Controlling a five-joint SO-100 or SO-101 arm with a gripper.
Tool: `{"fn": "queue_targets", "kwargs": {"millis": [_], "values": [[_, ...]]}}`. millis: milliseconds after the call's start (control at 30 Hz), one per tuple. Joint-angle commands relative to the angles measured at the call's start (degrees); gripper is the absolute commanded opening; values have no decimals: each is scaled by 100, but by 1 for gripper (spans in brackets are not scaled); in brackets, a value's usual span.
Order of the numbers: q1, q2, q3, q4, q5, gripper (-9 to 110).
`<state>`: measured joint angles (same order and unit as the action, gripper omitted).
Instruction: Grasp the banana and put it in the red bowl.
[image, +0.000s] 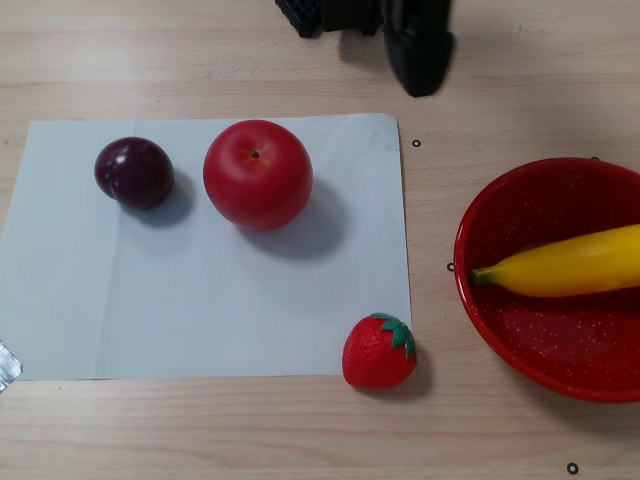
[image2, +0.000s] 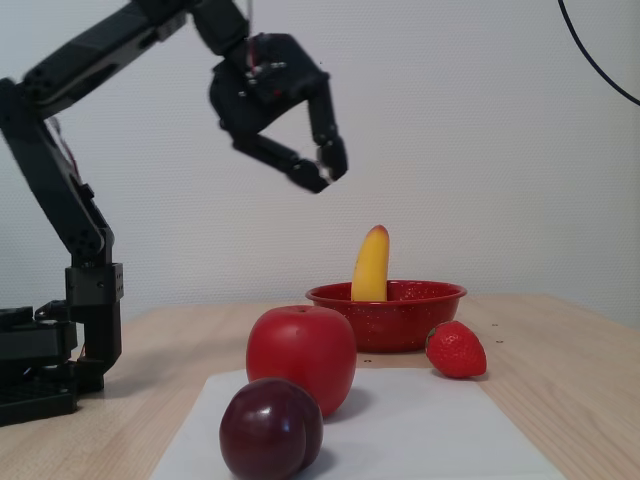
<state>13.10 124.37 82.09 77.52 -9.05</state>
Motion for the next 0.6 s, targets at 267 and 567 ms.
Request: {"fn": "queue_targets", "kwargs": {"millis": [267, 567], "values": [[-527, 2118, 2206, -1424, 79, 0], [-756, 3410, 4816, -3472, 105, 0]]}}
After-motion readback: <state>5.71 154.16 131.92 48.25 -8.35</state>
